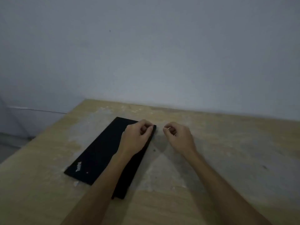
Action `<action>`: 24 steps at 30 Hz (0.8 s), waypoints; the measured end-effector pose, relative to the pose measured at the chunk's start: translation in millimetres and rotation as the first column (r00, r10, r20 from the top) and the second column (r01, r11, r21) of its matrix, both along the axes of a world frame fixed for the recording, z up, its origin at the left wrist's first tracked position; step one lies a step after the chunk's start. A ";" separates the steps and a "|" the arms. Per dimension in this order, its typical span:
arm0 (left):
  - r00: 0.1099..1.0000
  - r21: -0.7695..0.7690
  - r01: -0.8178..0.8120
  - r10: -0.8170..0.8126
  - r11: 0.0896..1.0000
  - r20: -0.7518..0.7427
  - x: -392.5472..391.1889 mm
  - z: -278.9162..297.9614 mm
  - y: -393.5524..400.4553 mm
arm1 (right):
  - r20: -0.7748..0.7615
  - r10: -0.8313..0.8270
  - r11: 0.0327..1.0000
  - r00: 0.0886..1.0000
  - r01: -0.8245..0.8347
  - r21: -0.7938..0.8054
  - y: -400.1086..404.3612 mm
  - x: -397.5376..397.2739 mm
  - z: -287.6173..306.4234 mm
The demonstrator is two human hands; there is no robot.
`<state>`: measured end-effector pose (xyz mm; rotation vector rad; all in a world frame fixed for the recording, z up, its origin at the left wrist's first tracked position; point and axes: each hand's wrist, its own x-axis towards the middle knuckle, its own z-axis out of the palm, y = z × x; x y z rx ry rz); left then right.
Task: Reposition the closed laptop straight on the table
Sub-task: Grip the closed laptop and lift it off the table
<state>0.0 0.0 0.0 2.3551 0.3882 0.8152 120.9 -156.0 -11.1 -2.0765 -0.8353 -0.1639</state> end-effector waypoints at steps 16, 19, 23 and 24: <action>0.855 0.096 -0.373 0.382 0.923 -0.351 -40.6 -33.6 102.3 | -0.346 -0.065 0.993 0.936 0.026 -0.115 100.7 -37.3 -34.9; 0.837 0.147 -0.402 0.428 0.904 -0.340 -34.4 -37.2 105.5 | -0.354 -0.062 0.996 0.933 0.034 -0.085 104.7 -40.3 -37.8; 0.804 0.078 -0.464 0.456 0.883 -0.382 -24.6 -34.5 117.3 | -0.347 -0.032 0.999 0.937 0.028 -0.015 110.8 -47.9 -37.0; 0.797 0.052 -0.475 0.454 0.879 -0.397 -21.2 -33.6 120.2 | -0.344 -0.024 1.000 0.939 0.028 0.005 111.3 -49.1 -36.4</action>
